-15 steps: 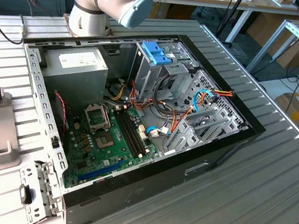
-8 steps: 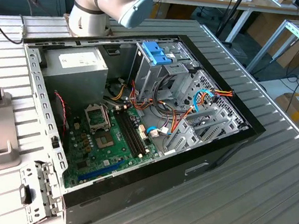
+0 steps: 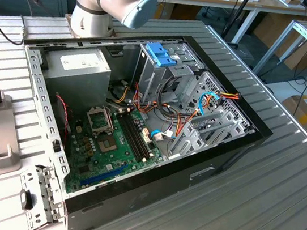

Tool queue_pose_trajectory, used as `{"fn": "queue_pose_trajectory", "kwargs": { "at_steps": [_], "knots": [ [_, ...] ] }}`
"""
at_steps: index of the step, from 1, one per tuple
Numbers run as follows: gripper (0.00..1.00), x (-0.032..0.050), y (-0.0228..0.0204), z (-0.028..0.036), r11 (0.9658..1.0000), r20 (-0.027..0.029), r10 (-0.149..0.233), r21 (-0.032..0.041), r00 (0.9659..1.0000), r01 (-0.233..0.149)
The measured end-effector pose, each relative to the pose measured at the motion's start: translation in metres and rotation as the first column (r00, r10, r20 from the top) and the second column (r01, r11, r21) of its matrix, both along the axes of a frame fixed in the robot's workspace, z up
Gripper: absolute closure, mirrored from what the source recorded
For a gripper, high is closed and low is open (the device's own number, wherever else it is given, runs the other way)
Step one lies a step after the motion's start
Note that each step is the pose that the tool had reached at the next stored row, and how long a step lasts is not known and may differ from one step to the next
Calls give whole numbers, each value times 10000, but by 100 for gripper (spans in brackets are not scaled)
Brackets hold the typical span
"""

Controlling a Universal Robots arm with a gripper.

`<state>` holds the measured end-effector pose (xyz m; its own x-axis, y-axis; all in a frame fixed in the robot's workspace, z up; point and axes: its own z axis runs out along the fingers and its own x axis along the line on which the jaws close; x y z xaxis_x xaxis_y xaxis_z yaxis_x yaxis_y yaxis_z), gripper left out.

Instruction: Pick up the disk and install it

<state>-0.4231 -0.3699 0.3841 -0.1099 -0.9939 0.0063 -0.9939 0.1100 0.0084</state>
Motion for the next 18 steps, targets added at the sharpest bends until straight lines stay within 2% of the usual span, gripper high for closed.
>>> {"fn": "queue_pose_trajectory", "kwargs": {
  "at_steps": [7, 10, 11, 12, 18],
  "knots": [
    [56, 0, 0, 0, 10000, 0, -49, 0, 10000, 49],
    [39, 0, 0, 0, 10000, 0, -68, 0, 10000, 68],
    [39, 0, 0, 0, 10000, 0, -77, 0, 10000, 77],
    [32, 0, 0, 0, 10000, 1, -83, 0, 10000, 83],
    [32, 1, 0, -3, 9999, 1, -110, 1, 9999, 110]
  ]
}}
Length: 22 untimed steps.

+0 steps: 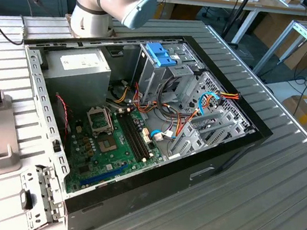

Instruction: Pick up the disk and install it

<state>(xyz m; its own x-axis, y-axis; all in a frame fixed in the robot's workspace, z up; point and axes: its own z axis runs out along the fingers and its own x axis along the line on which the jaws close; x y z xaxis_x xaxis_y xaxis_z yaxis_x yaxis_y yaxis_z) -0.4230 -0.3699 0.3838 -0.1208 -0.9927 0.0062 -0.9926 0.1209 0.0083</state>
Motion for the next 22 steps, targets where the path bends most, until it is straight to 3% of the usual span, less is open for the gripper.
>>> {"fn": "queue_pose_trajectory", "kwargs": {
  "at_steps": [12, 22],
  "knots": [
    [32, 0, 85, -15, 10000, -1, 0, 0, 10000, 0],
    [32, 0, 126, -28, 10000, 0, 0, 0, 10000, 0]
  ]
}}
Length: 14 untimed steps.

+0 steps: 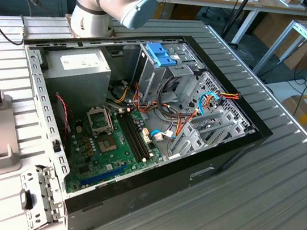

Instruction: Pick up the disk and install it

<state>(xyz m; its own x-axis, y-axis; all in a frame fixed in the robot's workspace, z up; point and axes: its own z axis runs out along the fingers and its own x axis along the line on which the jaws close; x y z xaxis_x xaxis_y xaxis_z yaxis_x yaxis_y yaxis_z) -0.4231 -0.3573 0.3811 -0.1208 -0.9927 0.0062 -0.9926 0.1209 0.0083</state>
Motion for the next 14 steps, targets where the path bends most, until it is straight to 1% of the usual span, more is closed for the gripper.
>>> {"fn": "queue_pose_trajectory", "kwargs": {
  "at_steps": [8, 10, 11, 14],
  "knots": [
    [32, 0, 30, -12, 10000, -2, -1, -1, 10000, 1],
    [32, 0, 47, -19, 10000, -1, -1, 0, 10000, 1],
    [32, 0, 79, -28, 10000, -2, 0, -1, 10000, 0],
    [32, 0, 107, -39, 10000, 0, -1, 0, 10000, 1]
  ]
}}
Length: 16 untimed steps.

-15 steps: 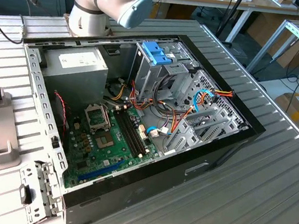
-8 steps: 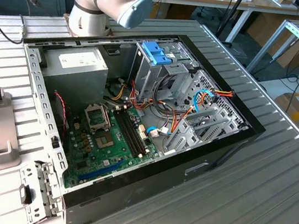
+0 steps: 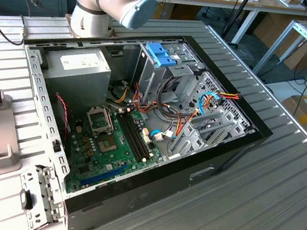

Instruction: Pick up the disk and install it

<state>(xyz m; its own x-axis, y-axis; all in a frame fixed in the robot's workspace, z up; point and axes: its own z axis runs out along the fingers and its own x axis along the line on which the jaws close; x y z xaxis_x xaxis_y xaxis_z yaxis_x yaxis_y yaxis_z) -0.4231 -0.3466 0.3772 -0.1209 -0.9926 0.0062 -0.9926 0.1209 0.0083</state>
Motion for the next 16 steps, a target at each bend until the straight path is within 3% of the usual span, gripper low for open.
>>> {"fn": "queue_pose_trajectory", "kwargs": {
  "at_steps": [16],
  "knots": [
    [32, -1, 122, -59, 10000, 0, 1, 2, 10000, -1]
  ]
}}
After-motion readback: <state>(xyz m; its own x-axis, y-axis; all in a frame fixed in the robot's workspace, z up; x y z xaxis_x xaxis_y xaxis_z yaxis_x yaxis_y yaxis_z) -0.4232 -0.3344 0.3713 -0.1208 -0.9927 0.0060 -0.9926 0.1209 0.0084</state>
